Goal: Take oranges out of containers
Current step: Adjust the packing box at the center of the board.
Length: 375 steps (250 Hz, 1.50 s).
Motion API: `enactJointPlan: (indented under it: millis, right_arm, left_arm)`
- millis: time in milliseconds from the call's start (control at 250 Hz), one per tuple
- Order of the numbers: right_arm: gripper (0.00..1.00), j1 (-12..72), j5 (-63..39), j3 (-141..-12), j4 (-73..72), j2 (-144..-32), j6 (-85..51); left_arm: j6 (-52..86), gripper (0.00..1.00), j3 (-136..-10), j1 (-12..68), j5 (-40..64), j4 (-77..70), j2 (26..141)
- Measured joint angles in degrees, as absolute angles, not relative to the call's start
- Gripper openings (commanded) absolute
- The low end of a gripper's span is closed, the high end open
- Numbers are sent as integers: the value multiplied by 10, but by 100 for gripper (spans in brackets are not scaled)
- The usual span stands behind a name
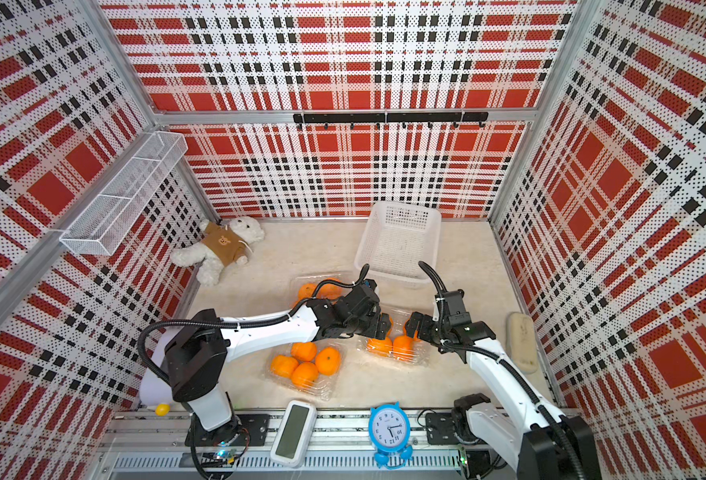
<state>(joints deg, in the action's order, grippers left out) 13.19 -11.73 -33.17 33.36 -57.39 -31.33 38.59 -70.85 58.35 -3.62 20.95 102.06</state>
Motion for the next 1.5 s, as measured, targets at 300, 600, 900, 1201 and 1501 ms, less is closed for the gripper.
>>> enactJointPlan:
  millis: [300, 600, 900, 1201, 1501]
  right_arm:
    - [100, 102, -127, -340, 328, -573, -297]
    - [100, 51, -105, -401, 372, -536, -264]
    - [100, 51, -181, -446, 369, -565, -216]
    - [100, 77, -278, -485, 358, -649, -178]
    - [100, 131, -247, -547, 344, -781, -148]
  left_arm:
    - [359, 82, -792, 566, -32, 209, 1091]
    - [326, 78, -878, 531, 20, 138, 1178]
    - [276, 87, -929, 533, -4, 155, 1154]
    - [345, 86, -706, 658, -127, 189, 868]
    - [538, 81, -540, 763, -186, 147, 818]
